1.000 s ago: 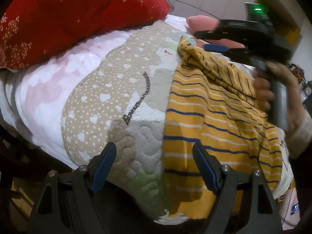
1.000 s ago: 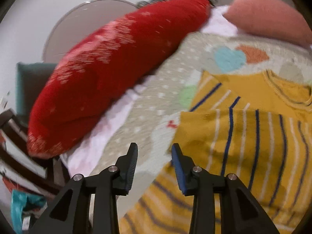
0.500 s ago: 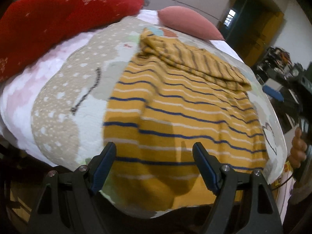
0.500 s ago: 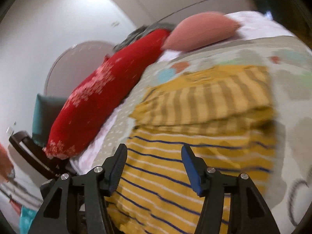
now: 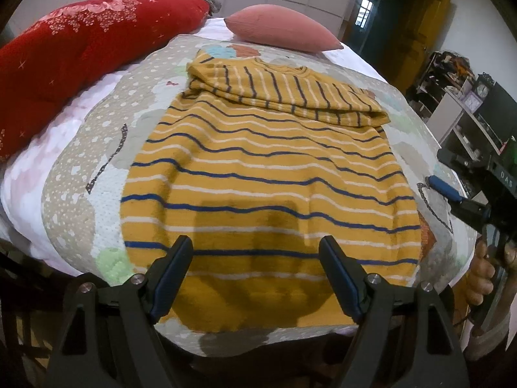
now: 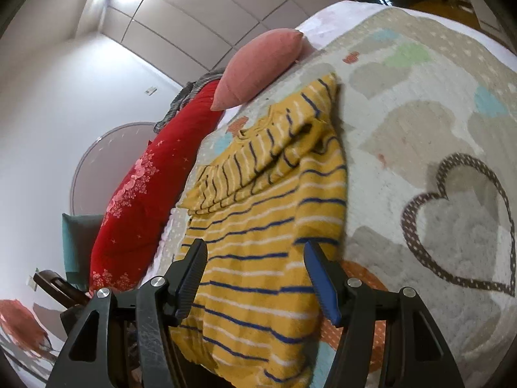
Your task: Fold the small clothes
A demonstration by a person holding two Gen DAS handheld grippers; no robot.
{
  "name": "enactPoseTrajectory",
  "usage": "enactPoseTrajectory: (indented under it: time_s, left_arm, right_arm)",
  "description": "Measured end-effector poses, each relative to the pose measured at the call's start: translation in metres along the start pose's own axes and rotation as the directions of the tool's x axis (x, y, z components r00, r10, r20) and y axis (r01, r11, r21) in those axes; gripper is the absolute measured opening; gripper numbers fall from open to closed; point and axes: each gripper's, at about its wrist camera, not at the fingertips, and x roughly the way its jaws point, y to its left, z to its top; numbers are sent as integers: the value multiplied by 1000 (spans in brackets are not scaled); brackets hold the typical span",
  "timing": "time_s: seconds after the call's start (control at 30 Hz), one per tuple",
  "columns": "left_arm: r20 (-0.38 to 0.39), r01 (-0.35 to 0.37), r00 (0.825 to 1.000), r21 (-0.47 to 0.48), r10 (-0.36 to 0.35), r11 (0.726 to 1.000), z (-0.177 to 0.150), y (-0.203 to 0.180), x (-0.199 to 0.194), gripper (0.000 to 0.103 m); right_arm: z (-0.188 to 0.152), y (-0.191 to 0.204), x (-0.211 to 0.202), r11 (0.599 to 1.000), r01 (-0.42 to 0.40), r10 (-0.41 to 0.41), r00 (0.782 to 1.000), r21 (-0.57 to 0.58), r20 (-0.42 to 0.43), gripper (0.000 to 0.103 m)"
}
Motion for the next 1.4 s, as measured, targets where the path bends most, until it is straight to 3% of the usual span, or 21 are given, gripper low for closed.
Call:
enactPoseTrajectory:
  time_s: [0.23, 0.43, 0.57, 0.77, 0.9, 1.13, 1.4]
  left_arm:
    - [-20, -19, 1000, 6, 19, 1000, -8, -15, 4, 79]
    - [-41, -46, 998, 1, 46, 999, -9, -9, 9, 79]
    - [-37, -30, 999, -31, 29, 999, -2, 2, 9, 79]
    - [22, -105, 994, -70, 106, 992, 12, 38, 6, 79]
    - [25, -142, 989, -152, 148, 978, 17, 82, 7, 79]
    - [-28, -114, 994, -275, 110, 955, 10, 136, 24, 79]
    - [-11, -90, 996, -264, 91, 960, 16, 140, 36, 85]
  right_arm:
    - [-4, -18, -3, 1000, 13, -13, 1000, 13, -7, 68]
    - [-12, -38, 1, 997, 2, -2, 1000, 71, 3, 68]
    - [-18, -41, 0, 997, 25, -26, 1000, 74, 7, 68]
    - [-25, -49, 2, 992, 80, -80, 997, 94, -3, 69]
    - [-31, -47, 8, 991, 111, -110, 994, 79, -27, 69]
    - [-37, -34, 23, 989, 143, -141, 989, 35, -53, 76]
    - [-41, -21, 38, 987, 161, -162, 984, -20, -71, 84]
